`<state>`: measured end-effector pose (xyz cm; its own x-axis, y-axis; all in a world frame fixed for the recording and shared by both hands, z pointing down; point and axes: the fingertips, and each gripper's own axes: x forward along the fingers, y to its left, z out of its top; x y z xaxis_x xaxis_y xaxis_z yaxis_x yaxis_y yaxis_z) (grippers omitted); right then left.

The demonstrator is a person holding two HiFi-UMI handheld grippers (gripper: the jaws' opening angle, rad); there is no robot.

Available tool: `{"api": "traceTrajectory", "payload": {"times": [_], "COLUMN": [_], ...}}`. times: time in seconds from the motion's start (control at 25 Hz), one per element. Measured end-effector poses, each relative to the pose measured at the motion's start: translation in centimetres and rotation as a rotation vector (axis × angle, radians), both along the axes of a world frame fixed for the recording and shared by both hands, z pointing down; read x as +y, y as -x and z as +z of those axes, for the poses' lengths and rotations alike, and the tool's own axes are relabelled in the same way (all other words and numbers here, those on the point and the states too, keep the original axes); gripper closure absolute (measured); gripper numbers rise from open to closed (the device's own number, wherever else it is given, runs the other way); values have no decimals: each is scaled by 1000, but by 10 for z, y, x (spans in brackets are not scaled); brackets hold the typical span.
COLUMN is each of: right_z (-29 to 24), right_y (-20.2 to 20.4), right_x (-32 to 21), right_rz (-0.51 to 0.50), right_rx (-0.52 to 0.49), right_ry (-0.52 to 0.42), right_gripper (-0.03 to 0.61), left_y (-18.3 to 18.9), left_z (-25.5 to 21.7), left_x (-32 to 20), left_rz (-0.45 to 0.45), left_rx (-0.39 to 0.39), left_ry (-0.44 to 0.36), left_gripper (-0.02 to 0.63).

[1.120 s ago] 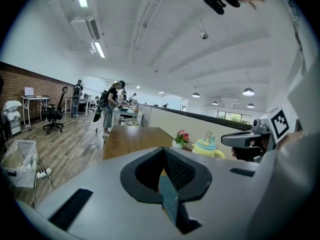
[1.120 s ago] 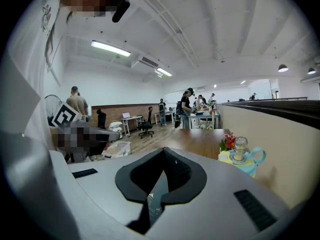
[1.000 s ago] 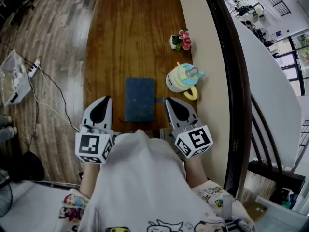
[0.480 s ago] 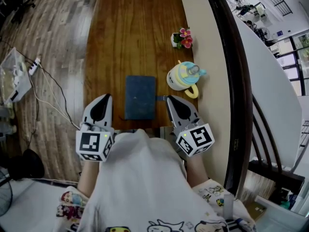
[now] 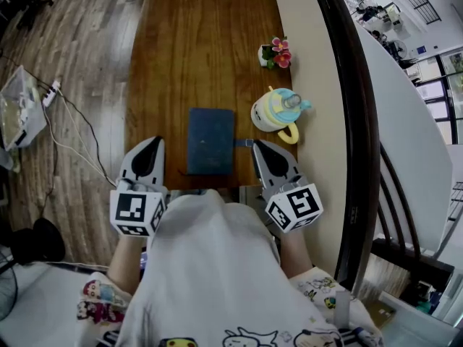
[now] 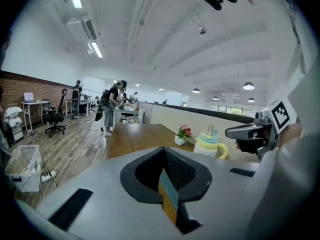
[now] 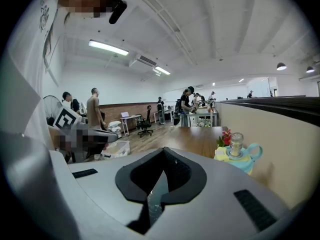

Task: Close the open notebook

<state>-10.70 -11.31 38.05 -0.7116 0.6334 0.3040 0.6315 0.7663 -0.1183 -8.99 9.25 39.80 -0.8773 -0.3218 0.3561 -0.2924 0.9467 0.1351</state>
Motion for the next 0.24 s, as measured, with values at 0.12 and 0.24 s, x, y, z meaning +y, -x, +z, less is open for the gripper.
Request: {"api": "traceTrajectory", "payload": {"times": [0.12,0.24], "right_z": [-1,-2], "right_y": [0,3], "right_x": [-1,-2], "right_rz": [5,9], "right_rx": [-4,-15], "right_ry": [-5,-8], "right_gripper": [580,580], "left_y": [4,10], "left_z": [-1,-2], "left_x": [1,0], "left_rz": [6,23], "left_rx": [-4,-17], "left_ry": [-4,-1], "left_gripper": [611,611]}}
